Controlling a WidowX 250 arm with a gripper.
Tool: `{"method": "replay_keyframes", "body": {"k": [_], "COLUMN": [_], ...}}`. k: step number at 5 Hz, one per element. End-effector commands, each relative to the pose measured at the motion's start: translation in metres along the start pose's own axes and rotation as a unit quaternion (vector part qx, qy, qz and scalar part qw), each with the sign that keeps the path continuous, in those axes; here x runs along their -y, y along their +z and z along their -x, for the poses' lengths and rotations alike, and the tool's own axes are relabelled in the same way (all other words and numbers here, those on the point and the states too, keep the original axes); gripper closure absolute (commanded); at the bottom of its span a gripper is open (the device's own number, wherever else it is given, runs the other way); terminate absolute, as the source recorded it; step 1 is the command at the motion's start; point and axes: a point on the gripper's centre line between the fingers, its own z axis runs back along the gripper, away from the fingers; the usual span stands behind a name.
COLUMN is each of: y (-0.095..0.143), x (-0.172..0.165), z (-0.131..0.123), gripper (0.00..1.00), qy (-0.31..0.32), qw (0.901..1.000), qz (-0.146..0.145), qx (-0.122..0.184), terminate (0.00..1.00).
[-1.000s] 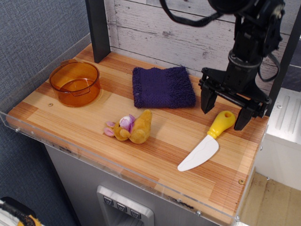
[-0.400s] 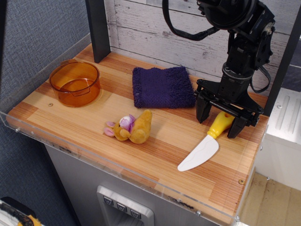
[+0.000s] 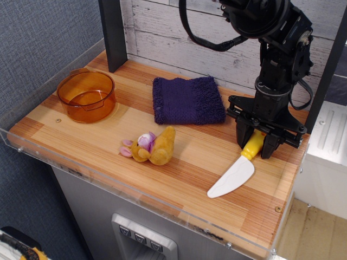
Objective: Put the yellow knife on the purple rag.
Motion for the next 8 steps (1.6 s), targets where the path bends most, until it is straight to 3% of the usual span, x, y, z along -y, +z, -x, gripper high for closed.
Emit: {"method": "replay_keyframes", "body": {"k": [1,2,3,4,7,8], "y": [0.047,0.097,0.123,0.129,0.124,0.118], "x": [-0.007,-0.018,-0.031,-0.051,-0.143,-0.160], "z": [-0.005,0.004,0.019,0.034,0.085,0.083], "gripper": [1.00,1.00,1.00,1.00,1.00,1.00], "qy": [0.016,0.035,0.058,0.091,0.239,0.253], "qw": [0.9995,0.9975,0.9960,0.9944,0.9702,0.9672], "qz": [0.017,0.029,0.029,0.032,0.029,0.019], "qx": [0.020,0.054,0.061,0.044,0.022,0.017], "terminate": [0.00,0.00,0.00,0.00,0.00,0.00]}}
